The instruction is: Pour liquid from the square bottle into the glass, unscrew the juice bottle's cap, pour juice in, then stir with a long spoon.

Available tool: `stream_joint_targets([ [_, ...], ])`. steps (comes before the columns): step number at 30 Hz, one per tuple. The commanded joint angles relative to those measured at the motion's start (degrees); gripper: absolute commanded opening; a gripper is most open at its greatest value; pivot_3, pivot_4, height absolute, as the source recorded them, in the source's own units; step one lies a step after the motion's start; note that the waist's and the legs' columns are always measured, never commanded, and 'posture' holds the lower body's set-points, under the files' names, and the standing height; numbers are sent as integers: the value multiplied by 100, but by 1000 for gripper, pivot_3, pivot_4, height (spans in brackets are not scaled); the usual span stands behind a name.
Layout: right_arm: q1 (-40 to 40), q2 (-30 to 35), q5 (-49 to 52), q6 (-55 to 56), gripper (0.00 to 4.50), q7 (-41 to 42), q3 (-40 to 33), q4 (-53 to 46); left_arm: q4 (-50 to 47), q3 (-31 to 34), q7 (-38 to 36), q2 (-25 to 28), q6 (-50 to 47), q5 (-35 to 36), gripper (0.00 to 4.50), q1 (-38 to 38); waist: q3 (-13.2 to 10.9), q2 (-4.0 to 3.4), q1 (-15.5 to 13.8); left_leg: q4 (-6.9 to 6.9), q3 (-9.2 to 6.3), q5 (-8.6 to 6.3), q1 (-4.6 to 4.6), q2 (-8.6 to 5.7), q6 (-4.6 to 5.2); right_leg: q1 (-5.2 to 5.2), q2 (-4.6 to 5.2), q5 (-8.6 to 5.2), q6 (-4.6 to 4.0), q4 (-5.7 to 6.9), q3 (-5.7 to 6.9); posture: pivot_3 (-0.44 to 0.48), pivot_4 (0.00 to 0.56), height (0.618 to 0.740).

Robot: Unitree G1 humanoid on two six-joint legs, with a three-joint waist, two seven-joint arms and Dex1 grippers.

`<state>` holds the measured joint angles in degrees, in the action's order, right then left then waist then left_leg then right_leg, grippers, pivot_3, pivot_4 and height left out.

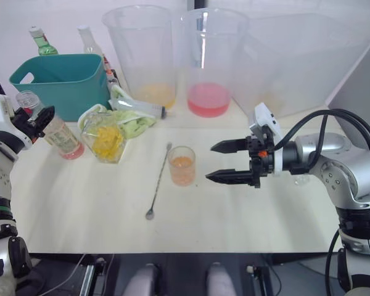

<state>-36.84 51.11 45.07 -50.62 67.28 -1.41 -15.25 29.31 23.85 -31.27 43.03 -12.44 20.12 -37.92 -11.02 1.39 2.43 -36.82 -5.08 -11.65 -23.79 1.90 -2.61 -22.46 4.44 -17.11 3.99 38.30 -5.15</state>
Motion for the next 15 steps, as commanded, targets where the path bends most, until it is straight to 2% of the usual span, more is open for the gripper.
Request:
stream_joint_targets([
  [1, 6, 48, -10, 76, 4500, 0, -119, -67, -293, 340, 132, 240, 161, 119, 4337, -124, 0, 0, 0, 0, 0, 0, 0, 0, 0, 0, 0, 0, 0, 0, 0, 0, 150, 733],
  [2, 3, 40, -5, 78, 4500, -1, -128, -53, -312, 403, 133, 254, 157, 187, 4475, -160, 0, 0, 0, 0, 0, 0, 0, 0, 0, 0, 0, 0, 0, 0, 0, 0, 150, 733],
  [6, -19, 32, -46, 147, 4500, 17, -142, 30, -992, 699, -138, 373, -78, 824, 4475, -593, -1, 5, -9, 0, -1, 0, -2, 1, 0, -2, 0, 0, 0, 0, 1, 0, 150, 733],
  [15, -95, -126, -71, 261, 4500, -91, -238, 150, -1739, 447, -630, 808, -842, 1520, 4475, -1637, 0, 8, 9, -2, -6, 1, -1, -2, -2, 1, 0, 0, 1, 1, 3, 0, 150, 733],
])
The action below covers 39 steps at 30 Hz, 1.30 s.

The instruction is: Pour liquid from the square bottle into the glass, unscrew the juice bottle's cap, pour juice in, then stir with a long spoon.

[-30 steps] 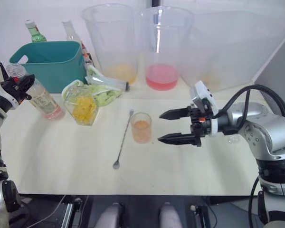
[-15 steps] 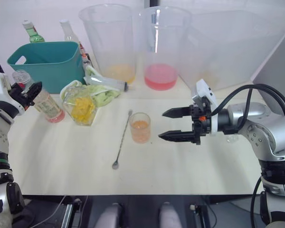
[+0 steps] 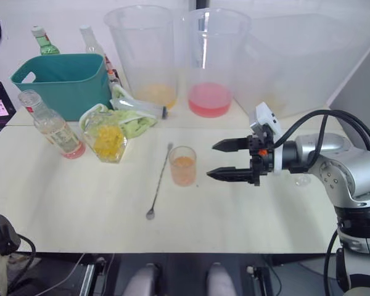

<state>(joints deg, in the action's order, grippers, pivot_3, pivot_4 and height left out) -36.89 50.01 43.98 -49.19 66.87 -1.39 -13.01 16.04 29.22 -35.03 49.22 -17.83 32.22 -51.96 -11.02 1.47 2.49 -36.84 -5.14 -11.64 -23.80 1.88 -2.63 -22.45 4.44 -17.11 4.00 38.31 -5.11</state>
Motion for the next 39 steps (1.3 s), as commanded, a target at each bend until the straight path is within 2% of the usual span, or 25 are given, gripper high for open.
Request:
stream_joint_targets([
  [1, -91, -30, 50, 134, 4500, -72, -267, -64, -544, -172, -384, 225, -451, 386, 4475, -252, 0, 0, 3, 0, 0, 0, 0, 0, 0, 0, 0, 0, 0, 1, 0, 0, 150, 733],
  [7, -21, -144, -66, 417, 4500, -389, -595, 111, -1652, -517, -1078, 418, -1717, 1210, 4475, 136, 0, 0, 12, 0, 0, 0, -1, 0, 0, 0, 0, 0, 0, 2, 0, 0, 150, 733],
  [11, 221, -200, -25, 594, 4500, -574, -936, 63, -2382, -572, -1670, 698, -2558, 1861, 4475, 804, -1, -1, 17, 3, 0, 0, 1, 4, 0, -2, -3, -1, 0, 5, -1, 0, 150, 733],
  [15, 695, -151, 93, 646, 4500, -561, -1142, -243, -2846, -599, -2033, 850, -2868, 2121, 4475, 1407, -1, -1, 15, 5, 0, 0, 0, 4, 1, -2, -3, -1, 0, 1, -2, 0, 150, 733],
  [21, 1910, -34, -73, 1130, 4500, -331, -1552, -818, -3587, -855, -2124, 766, -2624, 1678, 4475, 2669, -2, -3, -17, 5, 2, 0, 2, 3, 1, 7, -2, -1, 0, -11, -3, 0, 150, 733],
  [25, 2672, -228, -112, 1457, 4500, -520, -2066, -688, -3801, -662, -2088, 480, -2326, 1479, 4475, 3670, -1, -4, -21, 4, 3, 0, 2, 4, 0, 12, -1, -1, 0, -23, -5, 0, 150, 733],
  [30, 3567, -368, -461, 2150, 4500, -477, -2741, 293, -3282, -178, -2024, -88, -1172, 661, 4475, 5021, 0, -5, -21, 9, 8, -1, 12, 5, 2, 16, -2, -1, -1, -26, -9, 0, 150, 733],
  [35, 3976, -387, -588, 2487, 4500, -357, -3094, 1185, -2480, -25, -2354, -211, -97, -76, 4475, 6006, 0, -6, -9, 11, 24, -1, 28, 6, 2, 22, -2, -3, -2, -29, -23, 0, 150, 733],
  [39, 4186, -303, -664, 2659, 4500, -221, -3226, 1545, -2143, 257, -2382, -175, 142, -108, 4475, 6216, 0, -5, -34, 16, 36, -1, 32, 9, 2, 23, -3, -6, -1, -34, -31, 0, 150, 733],
])
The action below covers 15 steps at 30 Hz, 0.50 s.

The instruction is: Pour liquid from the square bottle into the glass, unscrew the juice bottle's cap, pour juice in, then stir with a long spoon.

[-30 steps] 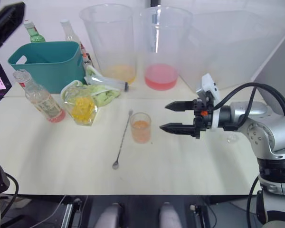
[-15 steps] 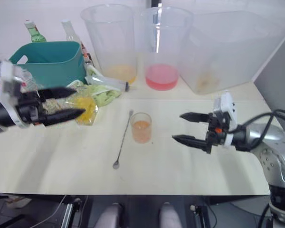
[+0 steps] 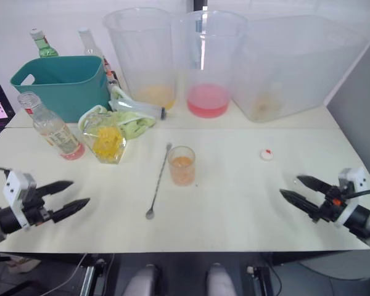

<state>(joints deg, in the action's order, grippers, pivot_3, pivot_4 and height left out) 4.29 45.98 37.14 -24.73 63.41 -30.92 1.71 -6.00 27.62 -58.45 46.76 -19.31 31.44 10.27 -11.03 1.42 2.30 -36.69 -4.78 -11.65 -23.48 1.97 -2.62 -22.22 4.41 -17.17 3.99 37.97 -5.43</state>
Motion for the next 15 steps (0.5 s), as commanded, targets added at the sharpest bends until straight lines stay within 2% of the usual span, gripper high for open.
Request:
stream_joint_targets([
  [1, 106, 126, 7, 247, 4500, 165, -298, 131, 80, 463, -40, 79, 330, -34, 4475, 29, 0, 0, -19, 0, 0, 0, 1, 0, 0, 0, 0, -1, 1, 0, 0, 0, 150, 733],
  [4, 129, 156, 10, 259, 4500, 187, -308, 200, 72, 517, -50, 28, 339, 3, 4475, 86, 1, -1, -14, 0, 6, 0, 4, -1, -1, 5, 2, -2, 3, -4, -5, 0, 150, 733],
  [10, -241, 197, 158, 34, 4500, 110, -137, -96, -507, 481, 387, -315, -22, 208, 4475, 178, 3, -3, 14, 1, 9, 0, 10, 5, 0, 5, -1, -2, 3, 1, -7, 0, 150, 733],
  [15, -800, 455, 454, -515, 4500, 467, 388, -590, -1450, 192, 1003, -788, -262, 140, 4475, 481, 4, -8, 29, 1, 10, 0, 11, 5, 0, 5, -1, -1, 2, 4, -10, 0, 150, 733],
])
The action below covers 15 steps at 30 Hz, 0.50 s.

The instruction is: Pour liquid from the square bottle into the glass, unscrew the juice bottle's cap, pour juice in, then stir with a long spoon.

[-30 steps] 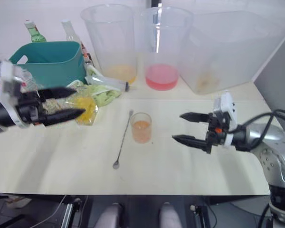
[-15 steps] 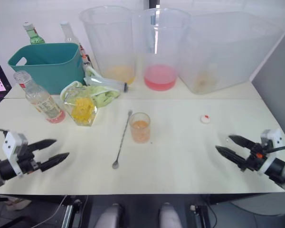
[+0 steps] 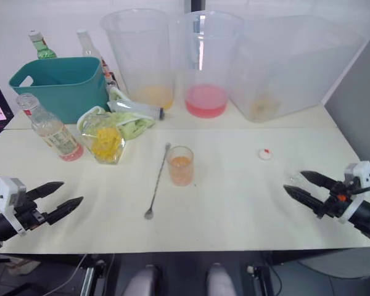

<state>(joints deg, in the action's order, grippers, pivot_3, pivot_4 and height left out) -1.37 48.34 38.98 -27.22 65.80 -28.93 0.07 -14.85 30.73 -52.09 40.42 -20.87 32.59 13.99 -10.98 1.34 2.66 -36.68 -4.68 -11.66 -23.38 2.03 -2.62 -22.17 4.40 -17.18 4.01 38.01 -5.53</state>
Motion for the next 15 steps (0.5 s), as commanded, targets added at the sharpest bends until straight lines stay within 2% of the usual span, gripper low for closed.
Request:
stream_joint_targets([
  [1, -405, 251, 392, -385, 4500, 327, 349, -575, -758, -293, 656, -321, -107, -162, 4475, 136, 0, 0, -11, 0, 0, 0, 1, 0, 0, 0, 0, 0, 0, 0, 0, 0, 150, 733],
  [4, -1016, 200, 844, -763, 4500, 374, 653, -907, -1230, -840, 1448, -821, -189, -607, 4475, 170, 0, -1, -24, -3, 0, 0, 1, -4, 0, 4, 2, 0, 1, -5, -2, 0, 150, 733],
  [9, -1880, 243, 1109, -1156, 4500, 599, 1269, -1157, -2095, -1802, 2646, -1589, -849, -915, 4475, 63, 2, 3, -91, -10, -6, 0, -7, -7, 0, 5, 3, 2, 3, -4, 2, 0, 150, 733],
  [15, -2384, 239, 992, -1197, 4500, 762, 1713, -1184, -2640, -2611, 3564, -2202, -1491, -1112, 4475, -265, 2, 3, -165, -12, -6, 0, -8, -9, 0, 3, 3, 3, 5, -4, 1, 0, 150, 733],
])
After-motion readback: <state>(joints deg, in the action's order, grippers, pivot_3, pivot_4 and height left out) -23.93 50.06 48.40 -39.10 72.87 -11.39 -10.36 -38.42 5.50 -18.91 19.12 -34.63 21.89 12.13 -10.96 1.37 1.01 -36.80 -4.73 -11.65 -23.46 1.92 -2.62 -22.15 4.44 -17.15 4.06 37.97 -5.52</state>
